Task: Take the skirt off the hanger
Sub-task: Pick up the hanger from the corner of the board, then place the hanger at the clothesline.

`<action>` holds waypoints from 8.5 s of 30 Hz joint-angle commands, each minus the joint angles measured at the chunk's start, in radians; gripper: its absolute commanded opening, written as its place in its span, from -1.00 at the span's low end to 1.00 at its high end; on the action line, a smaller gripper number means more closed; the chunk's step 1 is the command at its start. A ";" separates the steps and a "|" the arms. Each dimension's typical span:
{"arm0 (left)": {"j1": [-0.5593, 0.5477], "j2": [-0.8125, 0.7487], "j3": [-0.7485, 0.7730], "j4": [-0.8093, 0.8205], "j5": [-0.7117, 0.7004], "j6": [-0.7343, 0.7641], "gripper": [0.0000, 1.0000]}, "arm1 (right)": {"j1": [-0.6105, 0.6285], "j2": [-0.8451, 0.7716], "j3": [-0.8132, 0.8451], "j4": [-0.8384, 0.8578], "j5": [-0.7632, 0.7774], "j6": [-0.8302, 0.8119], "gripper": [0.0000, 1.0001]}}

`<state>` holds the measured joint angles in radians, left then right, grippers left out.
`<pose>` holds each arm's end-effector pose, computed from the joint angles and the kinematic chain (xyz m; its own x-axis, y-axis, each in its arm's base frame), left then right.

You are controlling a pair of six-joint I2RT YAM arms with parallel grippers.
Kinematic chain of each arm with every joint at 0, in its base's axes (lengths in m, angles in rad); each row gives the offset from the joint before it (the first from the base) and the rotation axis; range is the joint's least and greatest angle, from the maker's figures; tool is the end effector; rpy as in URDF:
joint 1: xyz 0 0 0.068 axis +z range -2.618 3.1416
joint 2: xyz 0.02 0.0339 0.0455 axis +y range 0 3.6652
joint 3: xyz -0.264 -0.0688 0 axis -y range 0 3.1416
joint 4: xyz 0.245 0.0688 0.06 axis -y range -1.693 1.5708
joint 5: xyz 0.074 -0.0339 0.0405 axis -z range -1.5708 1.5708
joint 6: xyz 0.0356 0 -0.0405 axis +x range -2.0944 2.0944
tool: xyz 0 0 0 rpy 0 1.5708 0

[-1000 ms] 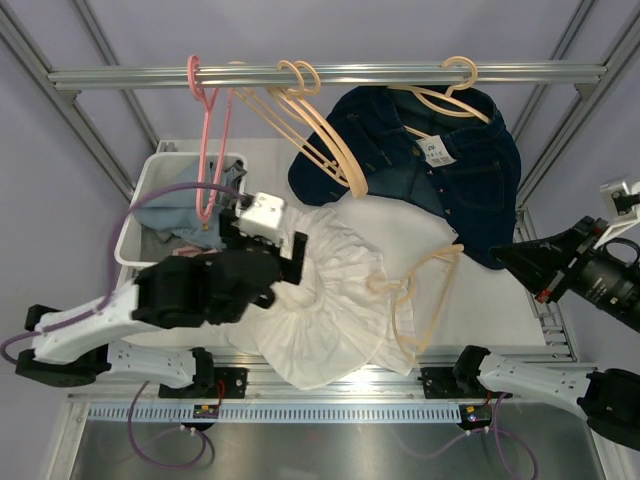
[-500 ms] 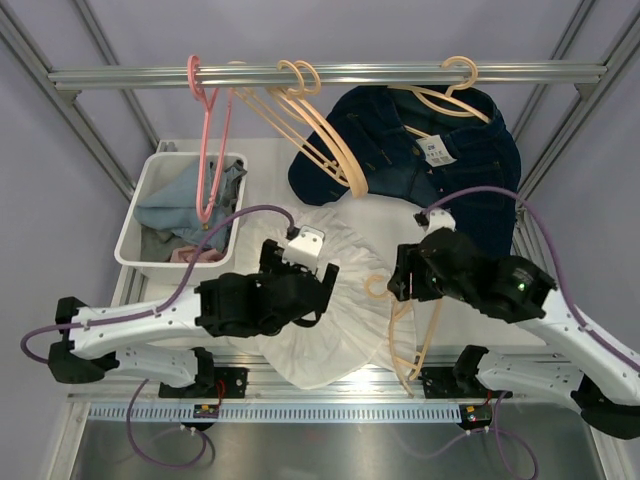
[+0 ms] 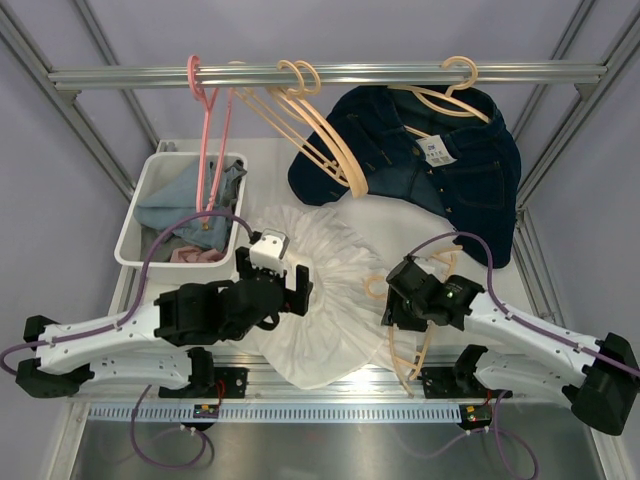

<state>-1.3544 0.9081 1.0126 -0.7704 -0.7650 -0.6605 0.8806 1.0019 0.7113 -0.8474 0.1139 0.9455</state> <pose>0.0613 -0.1640 0.3453 -0.4653 0.0551 -0.8835 0.3827 0.9125 -0.1446 0.1149 0.1328 0.2239 -0.9349 0.1329 -0.3291 0.0379 0.9593 0.2797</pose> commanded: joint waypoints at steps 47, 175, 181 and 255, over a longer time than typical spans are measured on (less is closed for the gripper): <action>0.001 -0.052 -0.075 0.140 0.093 0.030 0.98 | 0.043 0.046 -0.116 0.153 0.092 0.182 -0.40; 0.218 0.739 1.063 -0.290 0.358 -0.623 -1.00 | 0.663 0.216 0.608 -0.788 0.862 0.249 0.47; 0.228 0.729 1.058 -0.322 0.345 -0.614 -1.00 | 0.663 0.181 0.600 -0.788 0.882 0.280 0.00; 0.074 -0.224 -0.016 -0.087 0.185 -0.212 0.97 | 0.400 0.061 1.068 0.042 -0.029 -0.557 -1.00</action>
<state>-1.2755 0.6689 1.0042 -0.9306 -0.5938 -0.8650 1.2861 1.0561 1.7298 -0.8520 0.1551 0.4114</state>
